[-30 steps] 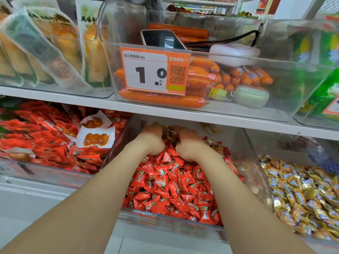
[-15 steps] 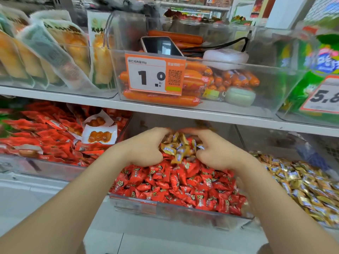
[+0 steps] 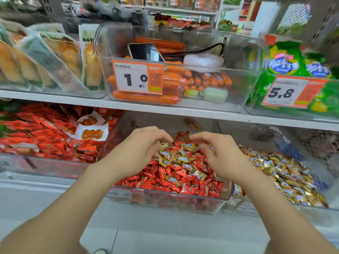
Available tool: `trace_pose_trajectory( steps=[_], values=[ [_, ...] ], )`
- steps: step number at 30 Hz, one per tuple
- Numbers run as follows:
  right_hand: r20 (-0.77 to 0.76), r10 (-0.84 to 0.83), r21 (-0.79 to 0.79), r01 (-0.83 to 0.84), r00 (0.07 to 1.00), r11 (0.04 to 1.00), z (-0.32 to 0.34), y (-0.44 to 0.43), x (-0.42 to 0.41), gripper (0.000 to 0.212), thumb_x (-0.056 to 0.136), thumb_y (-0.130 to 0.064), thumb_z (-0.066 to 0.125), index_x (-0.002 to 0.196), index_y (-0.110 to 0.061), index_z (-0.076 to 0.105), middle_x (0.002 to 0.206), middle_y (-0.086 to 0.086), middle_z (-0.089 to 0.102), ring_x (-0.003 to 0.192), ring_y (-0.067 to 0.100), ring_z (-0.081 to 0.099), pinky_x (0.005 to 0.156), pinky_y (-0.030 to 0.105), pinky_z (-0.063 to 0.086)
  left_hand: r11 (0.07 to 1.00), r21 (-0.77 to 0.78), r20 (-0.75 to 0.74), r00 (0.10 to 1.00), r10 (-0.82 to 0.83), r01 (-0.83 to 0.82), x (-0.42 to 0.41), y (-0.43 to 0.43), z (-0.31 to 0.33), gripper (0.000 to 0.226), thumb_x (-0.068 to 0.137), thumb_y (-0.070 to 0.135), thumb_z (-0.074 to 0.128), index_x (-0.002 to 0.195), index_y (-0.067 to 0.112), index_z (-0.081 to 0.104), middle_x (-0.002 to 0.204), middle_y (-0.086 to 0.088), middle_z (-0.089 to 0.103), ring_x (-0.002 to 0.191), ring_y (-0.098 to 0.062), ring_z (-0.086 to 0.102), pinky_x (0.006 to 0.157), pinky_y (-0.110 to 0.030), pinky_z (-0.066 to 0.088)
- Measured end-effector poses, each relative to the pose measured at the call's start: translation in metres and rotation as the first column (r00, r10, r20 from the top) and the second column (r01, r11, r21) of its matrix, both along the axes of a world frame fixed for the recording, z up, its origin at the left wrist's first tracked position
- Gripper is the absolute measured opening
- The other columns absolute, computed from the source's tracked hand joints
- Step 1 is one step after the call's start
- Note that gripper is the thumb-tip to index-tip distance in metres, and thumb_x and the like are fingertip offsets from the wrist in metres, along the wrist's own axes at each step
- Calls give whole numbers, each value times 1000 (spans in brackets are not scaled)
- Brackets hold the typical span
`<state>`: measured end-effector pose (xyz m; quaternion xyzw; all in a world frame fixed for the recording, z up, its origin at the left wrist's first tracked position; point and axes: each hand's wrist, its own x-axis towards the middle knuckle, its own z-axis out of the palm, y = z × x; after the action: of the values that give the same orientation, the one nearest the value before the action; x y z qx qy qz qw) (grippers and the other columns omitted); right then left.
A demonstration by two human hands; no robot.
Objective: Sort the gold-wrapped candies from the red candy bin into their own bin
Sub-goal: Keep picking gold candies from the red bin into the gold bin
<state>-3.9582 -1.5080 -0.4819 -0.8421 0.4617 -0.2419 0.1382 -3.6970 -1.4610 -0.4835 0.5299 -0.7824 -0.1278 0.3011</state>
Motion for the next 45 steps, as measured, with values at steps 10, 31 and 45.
trace_pose_trajectory(
  steps=[10,31,45],
  values=[
    [-196,63,62,-51,979,997,-19,-17,27,71,84,-86,53,139,-42,59,122,-7,69,114,15,65,94,45,56,976,214,355,929,-106,30,0,-19,-18,69,78,68,77,138,41,58,119,15,43,113,-11,51,97,-36,47],
    [286,-140,506,-25,948,862,-8,-16,20,23,103,-40,59,85,-26,66,57,-2,48,50,17,55,55,30,42,988,147,-2,999,51,-50,-5,-20,-7,20,113,32,38,116,33,58,79,4,62,64,-8,55,65,-37,45],
    [459,-531,632,158,712,759,9,-1,-97,20,95,-19,67,91,1,72,83,10,66,53,23,49,43,28,35,973,215,-332,943,-8,84,-96,8,5,11,107,38,55,102,32,64,58,1,64,50,-12,61,50,-22,44]
  ],
)
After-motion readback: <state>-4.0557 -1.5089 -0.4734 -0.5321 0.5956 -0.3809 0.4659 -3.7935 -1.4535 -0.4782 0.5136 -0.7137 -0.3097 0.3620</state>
